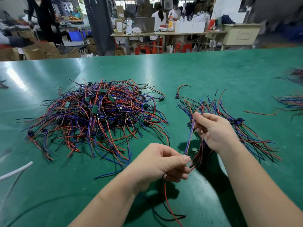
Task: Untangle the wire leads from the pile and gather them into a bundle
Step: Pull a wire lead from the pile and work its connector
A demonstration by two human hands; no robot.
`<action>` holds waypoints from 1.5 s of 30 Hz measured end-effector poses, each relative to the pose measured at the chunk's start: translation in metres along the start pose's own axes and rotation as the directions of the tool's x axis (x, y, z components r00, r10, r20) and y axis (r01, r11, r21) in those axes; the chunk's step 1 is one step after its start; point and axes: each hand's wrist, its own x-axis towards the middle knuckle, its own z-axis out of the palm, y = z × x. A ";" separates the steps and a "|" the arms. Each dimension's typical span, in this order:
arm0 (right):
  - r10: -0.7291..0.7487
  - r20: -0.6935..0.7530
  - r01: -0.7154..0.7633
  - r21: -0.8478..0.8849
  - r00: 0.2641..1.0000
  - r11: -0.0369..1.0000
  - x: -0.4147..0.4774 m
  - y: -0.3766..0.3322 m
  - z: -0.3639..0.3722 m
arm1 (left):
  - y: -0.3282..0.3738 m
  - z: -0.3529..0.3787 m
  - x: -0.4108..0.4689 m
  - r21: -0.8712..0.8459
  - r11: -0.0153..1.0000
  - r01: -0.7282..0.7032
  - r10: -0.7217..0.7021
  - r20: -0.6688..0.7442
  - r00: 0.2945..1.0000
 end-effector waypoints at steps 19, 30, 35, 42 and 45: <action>0.271 0.086 -0.281 0.144 0.959 0.949 0.007 -0.003 0.001 | 0.004 -0.008 -0.008 0.013 0.996 -0.090 0.084 0.252 0.964; 0.130 0.670 -0.070 -0.116 0.730 0.991 -0.026 0.012 0.016 | 0.016 -0.011 0.002 -0.472 0.797 -0.376 0.318 -0.202 0.926; 0.022 0.688 -0.094 0.068 0.725 0.993 -0.034 0.015 0.026 | 0.007 -0.013 0.008 -0.055 0.809 -0.585 0.527 -0.370 0.765; 0.014 0.524 -0.136 0.195 0.852 0.971 -0.034 0.012 0.034 | -0.006 -0.016 0.011 0.626 0.586 -0.515 0.784 -0.277 0.555; 0.038 0.502 -0.153 0.192 0.864 0.969 -0.032 0.008 0.030 | -0.006 -0.015 0.012 0.638 0.588 -0.497 0.770 -0.254 0.585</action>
